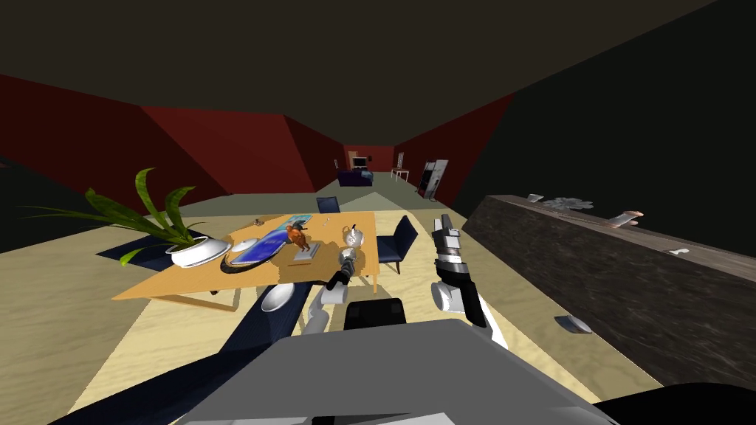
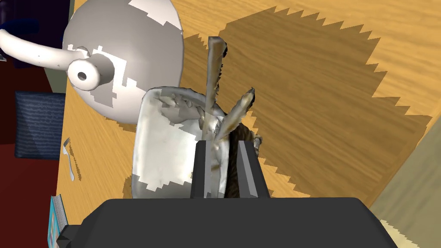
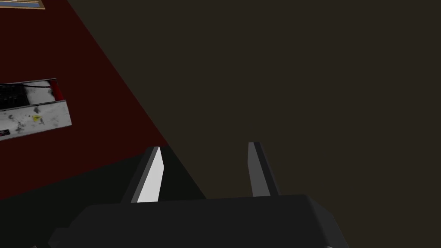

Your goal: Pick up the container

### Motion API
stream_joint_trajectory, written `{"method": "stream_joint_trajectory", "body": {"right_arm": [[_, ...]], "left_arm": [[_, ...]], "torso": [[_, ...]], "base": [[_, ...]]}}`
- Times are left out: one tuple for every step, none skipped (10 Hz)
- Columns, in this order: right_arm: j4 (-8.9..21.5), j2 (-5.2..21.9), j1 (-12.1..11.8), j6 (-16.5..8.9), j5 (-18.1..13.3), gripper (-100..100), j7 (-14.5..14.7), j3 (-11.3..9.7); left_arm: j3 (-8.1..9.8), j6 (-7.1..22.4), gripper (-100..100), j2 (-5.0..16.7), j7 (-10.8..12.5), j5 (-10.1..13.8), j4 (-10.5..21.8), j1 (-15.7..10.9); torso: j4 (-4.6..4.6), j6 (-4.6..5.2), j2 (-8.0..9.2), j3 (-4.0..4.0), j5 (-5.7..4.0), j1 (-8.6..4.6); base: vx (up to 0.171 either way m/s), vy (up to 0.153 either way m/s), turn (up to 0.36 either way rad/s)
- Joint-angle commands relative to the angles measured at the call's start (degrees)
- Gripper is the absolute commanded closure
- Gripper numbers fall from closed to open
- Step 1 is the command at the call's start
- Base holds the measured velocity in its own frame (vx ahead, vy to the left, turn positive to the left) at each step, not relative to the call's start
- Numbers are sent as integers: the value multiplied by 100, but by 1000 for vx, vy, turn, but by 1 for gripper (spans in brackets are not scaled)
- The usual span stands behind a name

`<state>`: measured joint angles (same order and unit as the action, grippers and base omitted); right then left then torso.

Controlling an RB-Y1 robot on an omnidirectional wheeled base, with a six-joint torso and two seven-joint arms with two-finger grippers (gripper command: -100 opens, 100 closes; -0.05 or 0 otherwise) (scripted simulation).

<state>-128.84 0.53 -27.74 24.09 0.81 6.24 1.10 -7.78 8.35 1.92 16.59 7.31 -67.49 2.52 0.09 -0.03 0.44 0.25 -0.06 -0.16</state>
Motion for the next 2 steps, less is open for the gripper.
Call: {"method": "stream_joint_trajectory", "body": {"right_arm": [[0,0,0,0,0,0,0,0],[0,0,0,0,0,0,0,0]], "left_arm": [[0,0,100,0,0,0,0,0],[-1,19,0,1,3,-1,-5,4]], "torso": [[0,0,0,0,0,0],[1,1,-9,-3,0,3]], "base": [[-45,-11,4],[-8,-2,0]]}}
